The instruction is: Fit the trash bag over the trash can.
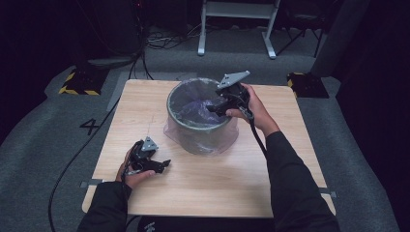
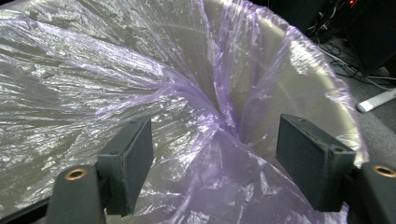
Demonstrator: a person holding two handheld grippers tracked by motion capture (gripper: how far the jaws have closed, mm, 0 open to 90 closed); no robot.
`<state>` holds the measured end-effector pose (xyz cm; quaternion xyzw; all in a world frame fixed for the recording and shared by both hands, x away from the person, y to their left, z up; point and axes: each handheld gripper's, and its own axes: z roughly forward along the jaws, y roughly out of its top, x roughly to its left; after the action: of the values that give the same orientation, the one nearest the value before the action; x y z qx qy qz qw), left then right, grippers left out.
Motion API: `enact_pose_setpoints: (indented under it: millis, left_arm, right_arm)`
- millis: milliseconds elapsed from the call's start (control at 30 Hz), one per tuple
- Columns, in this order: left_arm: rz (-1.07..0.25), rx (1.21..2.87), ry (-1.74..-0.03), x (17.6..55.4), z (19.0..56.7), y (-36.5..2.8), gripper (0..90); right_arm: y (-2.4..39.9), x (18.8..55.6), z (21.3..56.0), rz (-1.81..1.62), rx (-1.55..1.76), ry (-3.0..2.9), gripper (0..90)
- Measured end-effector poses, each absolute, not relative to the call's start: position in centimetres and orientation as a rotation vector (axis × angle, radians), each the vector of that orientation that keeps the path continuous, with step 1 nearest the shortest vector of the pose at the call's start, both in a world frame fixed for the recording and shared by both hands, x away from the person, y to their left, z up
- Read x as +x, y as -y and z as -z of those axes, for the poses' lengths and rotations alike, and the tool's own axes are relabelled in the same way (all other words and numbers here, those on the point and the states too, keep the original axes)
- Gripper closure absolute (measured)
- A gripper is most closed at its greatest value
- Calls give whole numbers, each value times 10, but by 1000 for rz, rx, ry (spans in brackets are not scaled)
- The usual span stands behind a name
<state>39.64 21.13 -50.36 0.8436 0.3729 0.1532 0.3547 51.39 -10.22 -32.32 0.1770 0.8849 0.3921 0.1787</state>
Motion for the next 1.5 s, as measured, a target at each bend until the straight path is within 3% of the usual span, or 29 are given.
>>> enact_pose_setpoints:
  millis: [1500]
  left_arm:
    - [-396, 2180, -964, 396, 504, -211, 150]
  right_arm:
    - [78, 523, 332, -769, 467, -2581, 234]
